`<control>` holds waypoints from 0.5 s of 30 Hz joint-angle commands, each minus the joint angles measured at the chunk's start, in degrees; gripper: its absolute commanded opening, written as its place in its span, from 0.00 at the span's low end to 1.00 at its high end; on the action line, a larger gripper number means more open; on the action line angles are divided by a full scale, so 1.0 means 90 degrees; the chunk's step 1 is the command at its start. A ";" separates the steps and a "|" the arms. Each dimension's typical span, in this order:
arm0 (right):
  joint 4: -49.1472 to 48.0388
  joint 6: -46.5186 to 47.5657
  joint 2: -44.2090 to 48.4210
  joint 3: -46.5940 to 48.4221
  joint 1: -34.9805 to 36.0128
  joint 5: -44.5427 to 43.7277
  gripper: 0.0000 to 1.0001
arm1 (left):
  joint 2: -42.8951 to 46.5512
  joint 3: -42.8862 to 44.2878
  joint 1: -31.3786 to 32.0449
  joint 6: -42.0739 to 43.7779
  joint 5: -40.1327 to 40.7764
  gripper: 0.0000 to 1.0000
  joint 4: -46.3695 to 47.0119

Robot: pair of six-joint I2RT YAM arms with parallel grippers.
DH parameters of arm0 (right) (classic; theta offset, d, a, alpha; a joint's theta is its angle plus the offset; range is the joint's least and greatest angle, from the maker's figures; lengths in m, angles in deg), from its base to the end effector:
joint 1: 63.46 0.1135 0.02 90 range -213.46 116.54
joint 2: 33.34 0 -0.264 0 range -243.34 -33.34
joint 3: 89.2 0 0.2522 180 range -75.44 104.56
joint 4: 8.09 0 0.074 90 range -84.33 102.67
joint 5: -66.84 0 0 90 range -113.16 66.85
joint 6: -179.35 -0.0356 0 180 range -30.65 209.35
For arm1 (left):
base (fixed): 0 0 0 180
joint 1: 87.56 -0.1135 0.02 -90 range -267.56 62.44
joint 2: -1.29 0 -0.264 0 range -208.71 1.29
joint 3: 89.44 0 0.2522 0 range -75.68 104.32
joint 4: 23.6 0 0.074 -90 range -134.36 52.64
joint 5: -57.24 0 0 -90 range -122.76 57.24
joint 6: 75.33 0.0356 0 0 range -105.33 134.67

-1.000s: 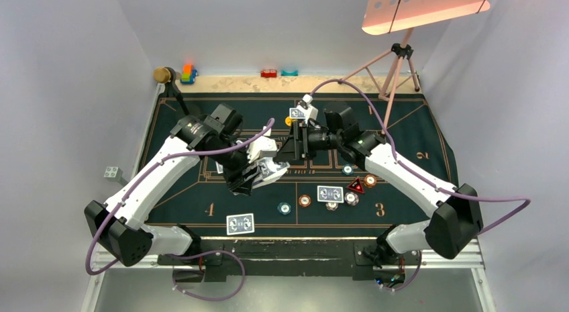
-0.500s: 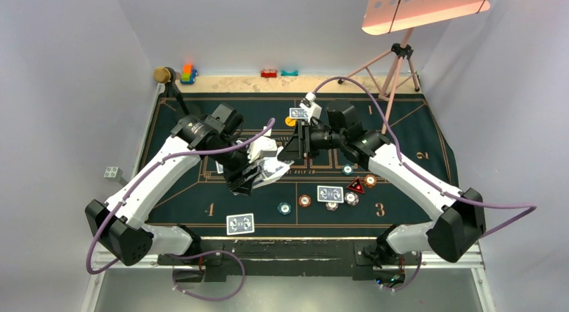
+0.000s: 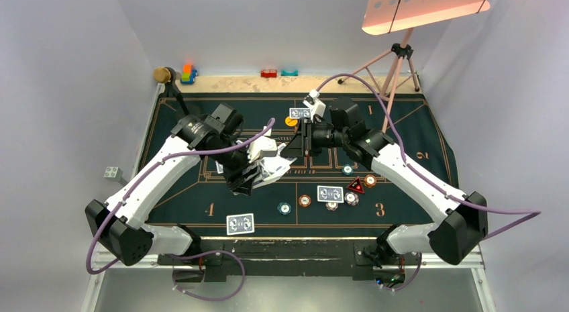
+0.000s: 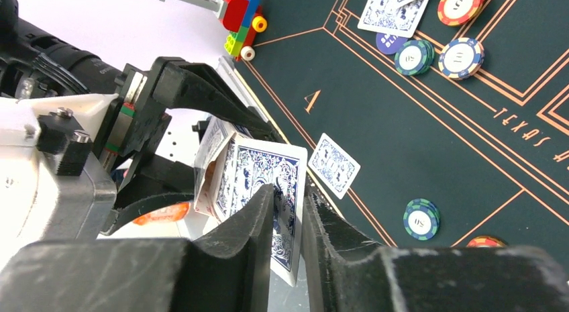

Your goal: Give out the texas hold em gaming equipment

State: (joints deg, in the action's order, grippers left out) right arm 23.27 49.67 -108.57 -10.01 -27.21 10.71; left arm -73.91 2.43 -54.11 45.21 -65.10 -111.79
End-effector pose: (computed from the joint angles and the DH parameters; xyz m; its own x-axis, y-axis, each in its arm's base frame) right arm 0.2272 0.1912 0.3385 -0.8539 0.0313 -0.5195 -0.4480 0.4639 0.7643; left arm 0.1790 -0.1411 0.3424 -0.3730 0.7610 -0.5308 0.9251 0.2610 -0.2759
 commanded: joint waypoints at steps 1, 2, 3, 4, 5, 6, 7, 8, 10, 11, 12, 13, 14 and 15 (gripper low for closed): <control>0.0107 0.0186 0.0300 0.0388 -0.0032 -0.0273 0.20 | 0.0076 0.0213 0.0004 -0.0074 -0.0187 0.00 0.0097; 0.0112 0.0190 0.0313 0.0409 -0.0042 -0.0276 0.16 | 0.0081 0.0209 0.0012 -0.0065 -0.0177 0.00 0.0097; 0.0121 0.0180 0.0325 0.0427 -0.0035 -0.0277 0.14 | 0.0074 0.0208 0.0006 -0.0064 -0.0179 0.00 0.0099; 0.0131 0.0176 0.0337 0.0443 -0.0034 -0.0284 0.13 | 0.0068 0.0199 0.0004 -0.0063 -0.0176 0.00 0.0099; 0.0148 0.0171 0.0341 0.0465 -0.0042 -0.0295 0.11 | 0.0081 0.0199 0.0006 -0.0064 -0.0176 0.00 0.0097; 0.0152 0.0171 0.0346 0.0487 -0.0035 -0.0289 0.10 | 0.0068 0.0199 0.0005 -0.0064 -0.0176 0.00 0.0097; 0.0145 0.0171 0.0357 0.0500 -0.0040 -0.0287 0.10 | 0.0072 0.0203 0.0004 -0.0064 -0.0172 0.00 0.0099; 0.0152 0.0162 0.0364 0.0508 -0.0048 -0.0287 0.09 | 0.0074 0.0206 0.0005 -0.0064 -0.0173 0.00 0.0102; 0.0151 0.0195 0.0390 0.0539 -0.0048 -0.0280 0.08 | 0.0072 0.0208 0.0011 -0.0069 -0.0176 0.00 0.0102; 0.0143 0.0215 0.0404 0.0551 -0.0037 -0.0272 0.08 | 0.0065 0.0208 0.0006 -0.0073 -0.0176 0.00 0.0106; 0.0148 0.0219 0.0415 0.0555 -0.0043 -0.0285 0.07 | 0.0062 0.0201 0.0004 -0.0069 -0.0176 0.00 0.0106; 0.0170 0.0227 0.0420 0.0566 -0.0044 -0.0296 0.06 | 0.0064 0.0204 0.0006 -0.0073 -0.0176 0.00 0.0104; 0.0197 0.0229 0.0414 0.0588 -0.0048 -0.0293 0.05 | 0.0058 0.0208 0.0004 -0.0071 -0.0176 0.00 0.0104; 0.0201 0.0229 0.0409 0.0615 -0.0049 -0.0288 0.03 | 0.0053 0.0208 0.0009 -0.0073 -0.0176 0.00 0.0106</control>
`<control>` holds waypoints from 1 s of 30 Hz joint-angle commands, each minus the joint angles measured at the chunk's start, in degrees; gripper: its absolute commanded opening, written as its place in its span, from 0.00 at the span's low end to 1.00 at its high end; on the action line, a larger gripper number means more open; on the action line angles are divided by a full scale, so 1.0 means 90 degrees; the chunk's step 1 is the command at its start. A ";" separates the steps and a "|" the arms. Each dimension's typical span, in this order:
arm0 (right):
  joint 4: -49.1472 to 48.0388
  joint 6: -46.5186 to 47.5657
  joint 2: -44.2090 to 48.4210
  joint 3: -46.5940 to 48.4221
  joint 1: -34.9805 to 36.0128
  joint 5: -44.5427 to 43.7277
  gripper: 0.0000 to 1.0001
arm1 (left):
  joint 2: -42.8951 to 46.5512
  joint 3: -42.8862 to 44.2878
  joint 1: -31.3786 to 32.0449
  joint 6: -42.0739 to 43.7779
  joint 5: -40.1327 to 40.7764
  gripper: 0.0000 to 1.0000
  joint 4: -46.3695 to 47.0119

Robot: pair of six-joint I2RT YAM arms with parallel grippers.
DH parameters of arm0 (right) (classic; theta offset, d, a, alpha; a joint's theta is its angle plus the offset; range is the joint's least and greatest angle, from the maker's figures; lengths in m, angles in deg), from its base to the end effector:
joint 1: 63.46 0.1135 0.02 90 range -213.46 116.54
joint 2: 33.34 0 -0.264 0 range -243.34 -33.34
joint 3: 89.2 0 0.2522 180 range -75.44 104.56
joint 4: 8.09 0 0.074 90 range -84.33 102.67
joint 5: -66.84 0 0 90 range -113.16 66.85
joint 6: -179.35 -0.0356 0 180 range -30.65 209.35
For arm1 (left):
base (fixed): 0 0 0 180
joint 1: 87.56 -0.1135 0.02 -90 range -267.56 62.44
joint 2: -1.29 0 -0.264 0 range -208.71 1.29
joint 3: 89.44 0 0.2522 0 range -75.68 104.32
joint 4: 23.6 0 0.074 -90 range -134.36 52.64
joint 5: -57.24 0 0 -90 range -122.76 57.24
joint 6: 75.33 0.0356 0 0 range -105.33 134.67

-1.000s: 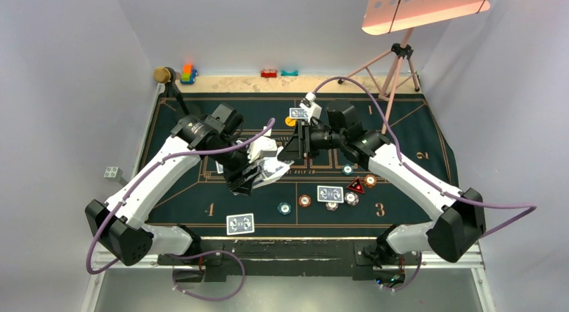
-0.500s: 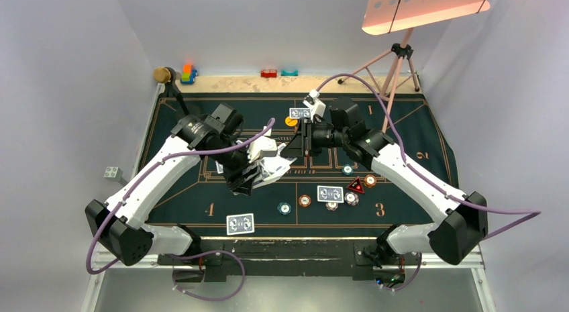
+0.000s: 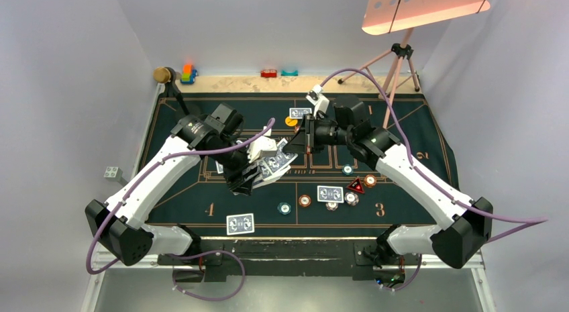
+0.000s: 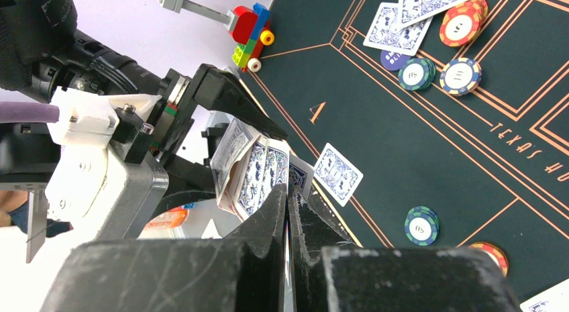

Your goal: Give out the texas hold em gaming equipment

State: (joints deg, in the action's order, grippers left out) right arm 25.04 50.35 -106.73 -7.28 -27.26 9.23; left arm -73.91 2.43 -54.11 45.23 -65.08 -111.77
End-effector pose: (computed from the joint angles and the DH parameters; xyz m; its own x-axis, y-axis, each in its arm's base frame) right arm 0.2216 0.1858 0.3606 -0.8223 0.0567 -0.5663 -0.4816 0.4607 0.7455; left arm 0.1791 -0.1411 0.3424 -0.3725 0.7611 -0.5310 0.9253 0.2609 -0.2753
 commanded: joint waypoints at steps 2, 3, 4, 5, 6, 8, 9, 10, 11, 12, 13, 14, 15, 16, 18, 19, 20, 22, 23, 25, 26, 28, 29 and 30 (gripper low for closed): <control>0.0010 0.0133 0.0213 0.0349 -0.0067 -0.0090 0.00 | 0.0041 0.0213 0.0004 -0.0075 -0.0179 0.00 0.0110; 0.0005 0.0100 0.0224 0.0369 -0.0086 -0.0058 0.00 | 0.0036 0.0217 0.0004 -0.0076 -0.0176 0.00 0.0097; -0.0039 0.0068 0.0240 0.0397 -0.0118 -0.0001 0.00 | 0.0035 0.0218 0.0004 -0.0076 -0.0174 0.00 0.0099; -0.0087 0.0019 0.0273 0.0415 -0.0157 0.0043 0.00 | 0.0034 0.0218 0.0009 -0.0076 -0.0164 0.00 0.0103; -0.0130 -0.0028 0.0296 0.0428 -0.0199 0.0077 0.00 | 0.0033 0.0218 0.0007 -0.0076 -0.0165 0.00 0.0099; -0.0144 -0.0078 0.0338 0.0522 -0.0298 0.0113 0.00 | 0.0028 0.0219 0.0004 -0.0074 -0.0156 0.00 0.0104; -0.0127 -0.0081 0.0348 0.0573 -0.0367 0.0125 0.00 | 0.0026 0.0218 0.0005 -0.0076 -0.0164 0.00 0.0095; -0.0115 -0.0088 0.0358 0.0619 -0.0443 0.0148 0.00 | 0.0025 0.0218 0.0004 -0.0076 -0.0164 0.00 0.0100; -0.0120 -0.0097 0.0374 0.0649 -0.0537 0.0180 0.00 | 0.0028 0.0223 0.0004 -0.0071 -0.0159 0.00 0.0095; -0.0140 -0.0120 0.0380 0.0666 -0.0645 0.0220 0.00 | 0.0029 0.0218 0.0009 -0.0067 -0.0146 0.00 0.0097; -0.0176 -0.0167 0.0380 0.0653 -0.0789 0.0258 0.00 | 0.0034 0.0223 0.0006 -0.0059 -0.0145 0.00 0.0102; -0.0241 -0.0218 0.0378 0.0637 -0.0954 0.0309 0.00 | 0.0030 0.0219 0.0004 -0.0049 -0.0143 0.00 0.0096; -0.0306 -0.0292 0.0343 0.0622 -0.1103 0.0339 0.00 | 0.0024 0.0218 0.0009 -0.0047 -0.0128 0.00 0.0097; -0.0349 -0.0341 0.0300 0.0606 -0.1274 0.0334 0.00 | 0.0020 0.0223 0.0004 -0.0047 -0.0130 0.00 0.0095; -0.0536 -0.0476 0.0149 0.0531 -0.1627 0.0284 0.00 | 0.0025 0.0224 0.0006 -0.0047 -0.0121 0.00 0.0102; -0.0696 -0.0585 0.0033 0.0482 -0.1772 0.0315 0.00 | 0.0020 0.0227 0.0005 -0.0039 -0.0123 0.00 0.0093; -0.0932 -0.0687 -0.0137 0.0464 -0.1912 0.0376 0.00 | 0.0033 0.0228 0.0010 -0.0029 -0.0129 0.00 0.0082; -0.1316 -0.0742 -0.0598 0.0567 -0.2078 0.0356 0.00 | 0.0030 0.0245 0.0007 -0.0010 -0.0137 0.00 0.0061; -0.1394 -0.0712 -0.0919 0.0711 -0.2134 0.0291 0.00 | 0.0042 0.0247 0.0004 -0.0008 -0.0140 0.00 0.0052; -0.1484 -0.0592 -0.1805 0.1162 -0.2192 0.0127 0.00 | 0.0038 0.0247 0.0004 -0.0007 -0.0147 0.00 0.0058; -0.1394 -0.0495 -0.2268 0.1519 -0.2203 -0.0018 0.00 | 0.0031 0.0255 0.0005 -0.0005 -0.0159 0.00 0.0053; -0.1268 -0.0343 -0.3196 0.2334 -0.2214 -0.0181 0.00 | 0.0014 0.0278 0.0011 -0.0007 -0.0179 0.00 0.0050; -0.1215 -0.0301 -0.3690 0.2735 -0.2216 -0.0246 0.00 | 0.0006 0.0284 0.0012 -0.0008 -0.0179 0.00 0.0053; -0.1022 -0.0217 -0.4159 0.3255 -0.2226 -0.0348 0.00 | 0.0006 0.0291 0.0005 -0.0006 -0.0179 0.00 0.0056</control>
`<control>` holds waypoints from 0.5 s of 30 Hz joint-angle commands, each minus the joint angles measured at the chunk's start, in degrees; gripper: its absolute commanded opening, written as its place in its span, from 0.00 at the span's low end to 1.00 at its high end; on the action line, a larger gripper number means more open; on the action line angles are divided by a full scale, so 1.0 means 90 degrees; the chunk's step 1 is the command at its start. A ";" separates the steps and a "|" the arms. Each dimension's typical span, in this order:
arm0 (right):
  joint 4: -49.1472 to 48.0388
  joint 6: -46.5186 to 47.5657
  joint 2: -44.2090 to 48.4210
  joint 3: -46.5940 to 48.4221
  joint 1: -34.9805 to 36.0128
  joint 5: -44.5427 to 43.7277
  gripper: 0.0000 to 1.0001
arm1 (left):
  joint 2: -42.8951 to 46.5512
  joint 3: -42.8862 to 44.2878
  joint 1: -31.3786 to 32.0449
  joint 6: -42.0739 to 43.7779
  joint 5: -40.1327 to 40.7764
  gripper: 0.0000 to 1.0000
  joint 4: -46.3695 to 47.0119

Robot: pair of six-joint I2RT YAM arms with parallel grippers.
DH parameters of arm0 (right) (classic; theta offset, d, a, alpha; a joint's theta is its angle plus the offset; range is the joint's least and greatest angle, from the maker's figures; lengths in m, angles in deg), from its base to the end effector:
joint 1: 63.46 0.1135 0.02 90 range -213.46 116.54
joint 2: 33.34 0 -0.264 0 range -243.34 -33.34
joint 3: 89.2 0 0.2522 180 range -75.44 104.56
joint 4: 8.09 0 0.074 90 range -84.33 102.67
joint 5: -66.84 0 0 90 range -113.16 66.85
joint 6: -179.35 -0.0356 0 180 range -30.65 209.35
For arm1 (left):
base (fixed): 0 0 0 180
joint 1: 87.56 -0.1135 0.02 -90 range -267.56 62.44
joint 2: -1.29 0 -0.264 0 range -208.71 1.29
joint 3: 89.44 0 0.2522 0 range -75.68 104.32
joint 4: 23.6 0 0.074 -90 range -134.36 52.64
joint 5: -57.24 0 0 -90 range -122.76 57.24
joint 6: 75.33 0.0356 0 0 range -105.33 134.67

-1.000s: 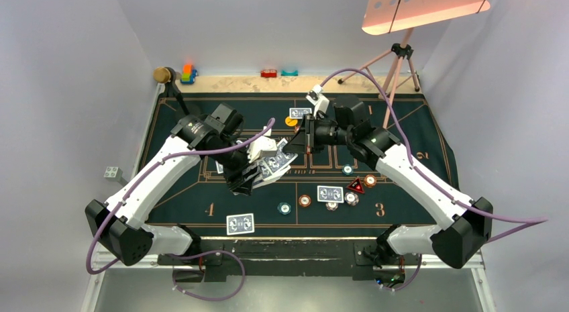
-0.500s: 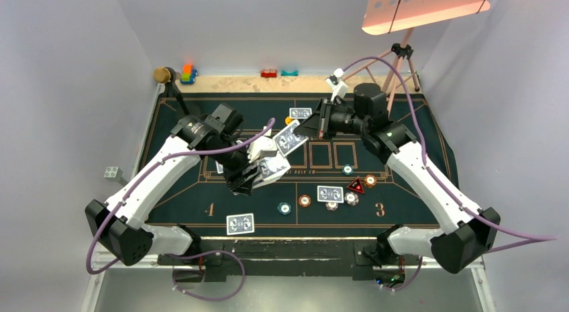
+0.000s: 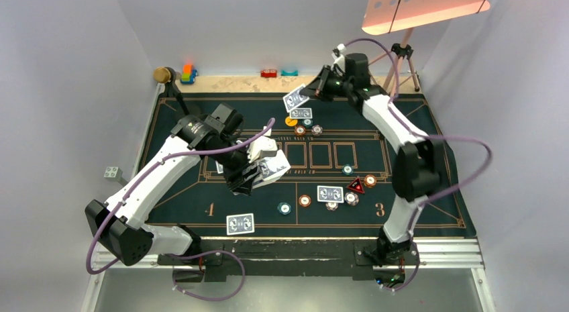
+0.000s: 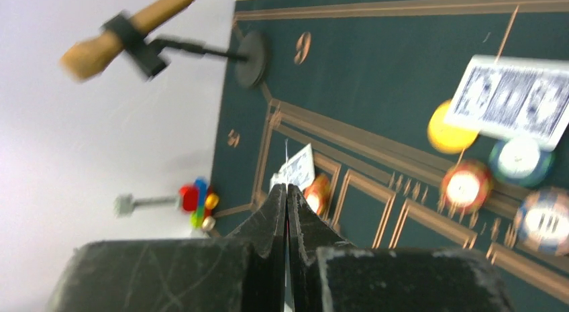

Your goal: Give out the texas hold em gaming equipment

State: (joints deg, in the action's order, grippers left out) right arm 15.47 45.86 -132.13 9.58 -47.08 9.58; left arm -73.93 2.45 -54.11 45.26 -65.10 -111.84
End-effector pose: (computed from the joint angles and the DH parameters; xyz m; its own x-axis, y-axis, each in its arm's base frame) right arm 0.3858 0.1335 0.3328 -0.7689 0.3774 -0.5161 -0.2531 0.5617 0.7877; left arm 0.1790 -0.1411 0.3424 -0.3726 0.7615 -0.5304 0.9252 0.2605 -0.2760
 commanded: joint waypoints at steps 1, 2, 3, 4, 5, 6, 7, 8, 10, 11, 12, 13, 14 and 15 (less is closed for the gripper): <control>0.0218 0.0366 -0.1795 0.1886 -0.0023 -0.0523 0.00 | 0.0008 0.0293 0.0011 -0.0010 -0.0174 0.00 0.0065; 0.0385 0.0410 -0.2207 0.2328 -0.0029 -0.0645 0.00 | 0.0007 0.0294 0.0005 -0.0009 -0.0176 0.00 0.0065; 0.0465 0.0413 -0.2593 0.2742 -0.0045 -0.0703 0.00 | 0.0006 0.0302 0.0009 -0.0015 -0.0180 0.00 0.0062; 0.0482 0.0401 -0.2911 0.3043 -0.0046 -0.0715 0.00 | 0.0008 0.0303 0.0004 -0.0018 -0.0172 0.00 0.0056; 0.0600 0.0386 -0.3232 0.3380 -0.0048 -0.0792 0.00 | 0.0007 0.0304 0.0006 -0.0020 -0.0155 0.00 0.0054; 0.0666 0.0360 -0.3504 0.3656 -0.0060 -0.0825 0.00 | 0.0007 0.0304 0.0007 -0.0020 -0.0149 0.00 0.0053; 0.0718 0.0335 -0.3724 0.3878 -0.0062 -0.0840 0.00 | 0.0006 0.0295 0.0005 -0.0020 -0.0149 0.00 0.0051; 0.0743 0.0295 -0.3927 0.4052 -0.0067 -0.0862 0.00 | 0.0005 0.0287 0.0005 -0.0020 -0.0161 0.00 0.0054; 0.0850 0.0291 -0.4235 0.4283 -0.0062 -0.0893 0.00 | 0.0007 0.0261 0.0009 -0.0020 -0.0176 0.00 0.0057; 0.0876 0.0298 -0.4345 0.4330 -0.0062 -0.0905 0.00 | 0.0007 0.0258 0.0005 -0.0015 -0.0176 0.00 0.0063; 0.0880 0.0299 -0.4415 0.4315 -0.0068 -0.0930 0.00 | 0.0008 0.0255 0.0005 -0.0025 -0.0169 0.00 0.0067; 0.0870 0.0303 -0.4468 0.4249 -0.0063 -0.0939 0.00 | 0.0011 0.0255 0.0004 -0.0036 -0.0176 0.00 0.0072; 0.0862 0.0321 -0.4502 0.4137 -0.0062 -0.0962 0.00 | 0.0015 0.0255 0.0004 -0.0039 -0.0174 0.00 0.0068; 0.0825 0.0336 -0.4518 0.4021 -0.0062 -0.0978 0.00 | 0.0010 0.0246 0.0010 -0.0039 -0.0165 0.00 0.0070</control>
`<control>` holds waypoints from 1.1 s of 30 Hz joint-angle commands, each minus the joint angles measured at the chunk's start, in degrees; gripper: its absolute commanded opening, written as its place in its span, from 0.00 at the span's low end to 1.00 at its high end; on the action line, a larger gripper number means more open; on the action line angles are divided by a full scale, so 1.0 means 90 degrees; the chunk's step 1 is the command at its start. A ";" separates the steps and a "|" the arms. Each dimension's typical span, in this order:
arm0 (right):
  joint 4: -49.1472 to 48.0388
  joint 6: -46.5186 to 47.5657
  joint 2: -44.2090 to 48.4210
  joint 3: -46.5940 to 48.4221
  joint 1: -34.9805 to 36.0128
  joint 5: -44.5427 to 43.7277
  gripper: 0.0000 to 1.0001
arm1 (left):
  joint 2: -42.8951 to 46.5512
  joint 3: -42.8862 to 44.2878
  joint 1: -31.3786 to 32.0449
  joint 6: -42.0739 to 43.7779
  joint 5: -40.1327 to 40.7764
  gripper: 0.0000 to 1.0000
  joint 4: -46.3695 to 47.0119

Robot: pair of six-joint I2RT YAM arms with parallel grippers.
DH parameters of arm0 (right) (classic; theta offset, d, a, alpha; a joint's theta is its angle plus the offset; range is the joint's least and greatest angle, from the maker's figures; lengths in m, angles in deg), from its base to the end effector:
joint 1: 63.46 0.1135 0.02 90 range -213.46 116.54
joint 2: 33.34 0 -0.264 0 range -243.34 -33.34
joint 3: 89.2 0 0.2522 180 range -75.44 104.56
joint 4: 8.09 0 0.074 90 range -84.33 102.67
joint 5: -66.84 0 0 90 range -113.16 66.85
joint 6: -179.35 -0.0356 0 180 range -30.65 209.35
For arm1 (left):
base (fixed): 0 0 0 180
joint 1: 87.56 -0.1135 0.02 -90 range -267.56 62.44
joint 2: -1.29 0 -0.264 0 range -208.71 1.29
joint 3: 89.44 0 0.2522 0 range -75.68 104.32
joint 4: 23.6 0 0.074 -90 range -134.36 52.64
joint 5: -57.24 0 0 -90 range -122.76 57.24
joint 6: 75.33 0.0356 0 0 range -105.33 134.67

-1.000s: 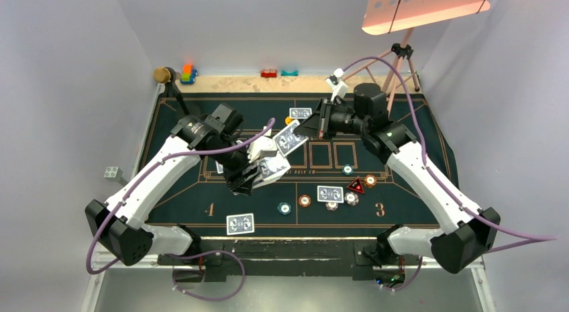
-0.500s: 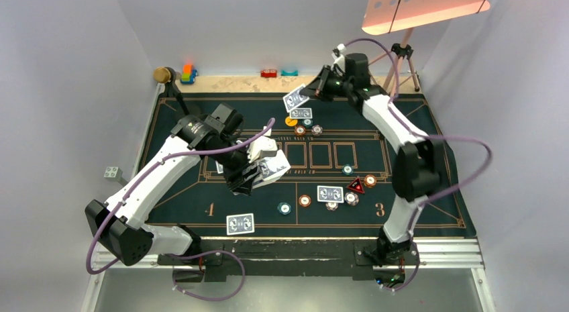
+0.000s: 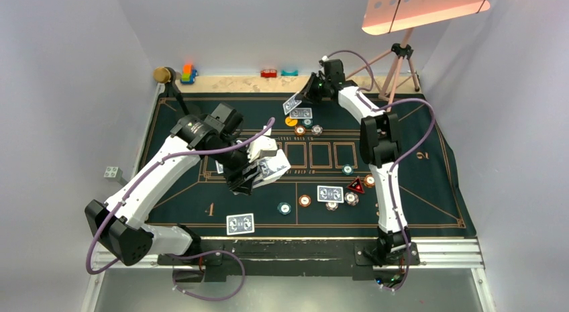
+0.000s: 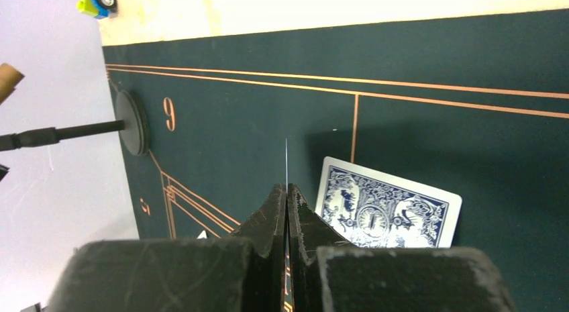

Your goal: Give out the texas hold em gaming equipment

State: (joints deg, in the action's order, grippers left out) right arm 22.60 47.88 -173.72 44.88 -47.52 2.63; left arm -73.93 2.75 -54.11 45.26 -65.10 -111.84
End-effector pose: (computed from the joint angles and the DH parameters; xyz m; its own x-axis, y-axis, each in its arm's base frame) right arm 0.5330 0.1683 0.1904 -0.8185 0.3863 -0.4251 -0.0525 0.6866 0.7251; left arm 0.1791 -0.1412 0.3438 -0.3703 0.7599 -0.5342 0.9264 0.2597 -0.2727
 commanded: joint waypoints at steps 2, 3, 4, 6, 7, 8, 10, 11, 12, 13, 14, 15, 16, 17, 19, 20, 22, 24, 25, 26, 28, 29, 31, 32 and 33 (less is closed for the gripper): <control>0.0021 0.0160 0.0046 -0.0033 -0.0006 -0.0212 0.00 | 0.0014 0.0202 0.0005 -0.0049 -0.0153 0.00 0.0071; 0.0094 0.0210 -0.0023 -0.0020 0.0004 -0.0198 0.00 | 0.0011 0.0194 0.0004 -0.0056 -0.0149 0.00 0.0078; 0.0214 0.0263 -0.0077 0.0028 0.0017 -0.0211 0.00 | 0.0004 0.0192 0.0004 -0.0066 -0.0140 0.00 0.0073; 0.0394 0.0349 -0.0117 0.0042 0.0039 -0.0171 0.09 | 0.0008 0.0180 0.0004 -0.0073 -0.0140 0.00 0.0086; 0.0479 0.0395 -0.0085 0.0015 0.0049 -0.0198 0.14 | 0.0014 0.0168 0.0010 -0.0073 -0.0134 0.00 0.0091; 0.0536 0.0449 -0.0031 -0.0050 0.0059 -0.0240 0.20 | 0.0018 0.0156 0.0006 -0.0083 -0.0128 0.00 0.0090; 0.0627 0.0519 0.0182 -0.0286 0.0067 -0.0413 0.32 | 0.0011 0.0135 0.0005 -0.0086 -0.0099 0.00 0.0086; 0.0624 0.0553 0.0323 -0.0444 0.0071 -0.0480 0.41 | 0.0023 0.0117 0.0010 -0.0093 -0.0084 0.00 0.0096; 0.0604 0.0576 0.0462 -0.0592 0.0069 -0.0514 0.50 | 0.0027 0.0091 0.0012 -0.0100 -0.0088 0.00 0.0113; 0.0648 0.0618 0.0582 -0.0698 0.0069 -0.0517 0.55 | 0.0035 0.0071 0.0005 -0.0109 -0.0088 0.00 0.0114; 0.0731 0.0674 0.0697 -0.0749 0.0058 -0.0581 0.57 | 0.0036 0.0060 0.0010 -0.0125 -0.0076 0.00 0.0127; 0.0765 0.0720 0.0842 -0.0808 0.0050 -0.0632 0.59 | 0.0042 0.0055 0.0012 -0.0140 -0.0072 0.00 0.0138; 0.0775 0.0780 0.1017 -0.0879 0.0052 -0.0653 0.64 | 0.0037 0.0051 0.0005 -0.0151 -0.0061 0.00 0.0145; 0.0800 0.0820 0.1192 -0.0930 0.0053 -0.0703 0.68 | 0.0045 0.0041 0.0004 -0.0163 -0.0040 0.00 0.0153; 0.0796 0.0864 0.1738 -0.1091 0.0049 -0.0757 0.77 | 0.0042 0.0031 0.0004 -0.0193 -0.0022 0.00 0.0164; 0.0769 0.0871 0.2005 -0.1189 0.0048 -0.0769 0.80 | 0.0047 0.0026 0.0009 -0.0194 -0.0028 0.00 0.0163; 0.0660 0.0856 0.2568 -0.1532 0.0057 -0.0765 0.84 | 0.0048 0.0025 0.0006 -0.0198 -0.0009 0.00 0.0169; 0.0478 0.0824 0.3134 -0.1863 0.0081 -0.0589 0.86 | 0.0047 0.0025 0.0005 -0.0194 -0.0002 0.00 0.0174; 0.0435 0.0815 0.3410 -0.2020 0.0092 -0.0471 0.87 | 0.0039 0.0027 0.0011 -0.0195 0.0000 0.00 0.0179; 0.0413 0.0798 0.3670 -0.2209 0.0114 -0.0342 0.88 | 0.0028 0.0037 0.0008 -0.0188 0.0017 0.00 0.0182; 0.0218 0.0732 0.4228 -0.2737 0.0151 0.0098 0.90 | 0.0017 0.0035 0.0013 -0.0185 0.0034 0.00 0.0207; 0.0109 0.0707 0.4522 -0.3051 0.0181 0.0324 0.90 | 0.0018 0.0027 0.0011 -0.0193 0.0029 0.00 0.0216; -0.0086 0.0644 0.5083 -0.3648 0.0266 0.0710 0.91 | -0.0002 0.0017 0.0004 -0.0208 0.0042 0.00 0.0269; -0.0159 0.0629 0.5360 -0.3947 0.0335 0.0905 0.92 | -0.0021 0.0012 0.0004 -0.0216 0.0053 0.00 0.0293; -0.0226 0.0617 0.5599 -0.4238 0.0420 0.1050 0.92 | -0.0024 0.0013 0.0009 -0.0210 0.0054 0.00 0.0302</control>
State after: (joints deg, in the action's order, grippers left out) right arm 23.71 53.36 -129.35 15.04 -46.08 3.98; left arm -73.93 2.67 -54.11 44.16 -63.98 -111.40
